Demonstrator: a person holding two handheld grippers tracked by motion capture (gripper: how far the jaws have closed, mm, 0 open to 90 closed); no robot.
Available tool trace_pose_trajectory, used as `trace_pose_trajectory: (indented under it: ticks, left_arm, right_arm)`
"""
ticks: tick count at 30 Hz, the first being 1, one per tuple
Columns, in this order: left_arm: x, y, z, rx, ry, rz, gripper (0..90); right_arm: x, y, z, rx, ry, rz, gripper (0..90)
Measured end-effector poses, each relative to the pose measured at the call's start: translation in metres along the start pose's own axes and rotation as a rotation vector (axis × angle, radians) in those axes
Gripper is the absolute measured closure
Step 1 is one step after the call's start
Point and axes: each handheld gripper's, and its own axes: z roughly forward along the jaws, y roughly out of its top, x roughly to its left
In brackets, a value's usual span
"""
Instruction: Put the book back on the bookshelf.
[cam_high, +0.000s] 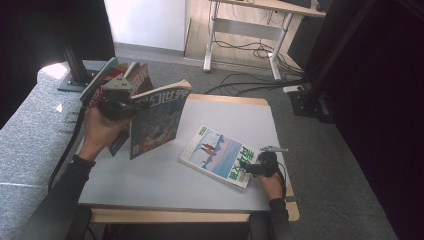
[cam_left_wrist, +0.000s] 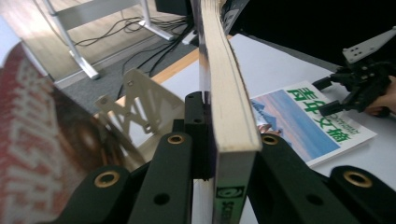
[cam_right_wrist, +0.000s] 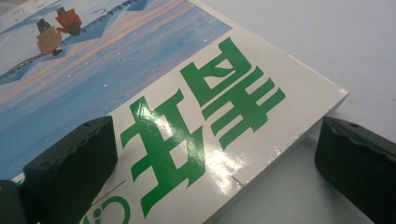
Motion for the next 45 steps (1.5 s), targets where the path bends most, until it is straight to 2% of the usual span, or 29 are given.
trace_pose_trajectory:
  ticks: [9,21,25,32,38,42,45]
  left_arm:
    - [0.014,-0.009,-0.019,-0.007,0.061,-0.04,82.7]
    - [0.037,-0.026,-0.037,-0.005,0.165,-0.122,82.7]
    - [0.04,-0.028,-0.034,-0.001,0.181,-0.143,82.7]
    - [0.042,-0.025,-0.014,0.018,0.206,-0.142,82.7]
    - [0.045,-0.022,-0.001,0.008,0.216,-0.163,82.7]
    - [0.047,-0.021,0.0,-0.003,0.215,-0.173,82.7]
    - [0.047,-0.022,-0.006,-0.007,0.219,-0.172,82.7]
  right_arm:
    - [0.0,0.0,0.0,0.0,0.0,0.0,0.0]
    - [0.0,0.0,0.0,0.0,0.0,0.0,0.0]
    - [0.0,0.0,0.0,0.0,0.0,0.0,0.0]
    - [0.0,0.0,0.0,0.001,0.001,0.001,0.0]
    - [0.0,0.0,0.0,0.003,0.002,0.0,0.0]
    - [0.0,0.0,0.0,0.003,0.002,0.0,0.0]
    - [0.0,0.0,0.0,0.003,0.002,0.0,0.0]
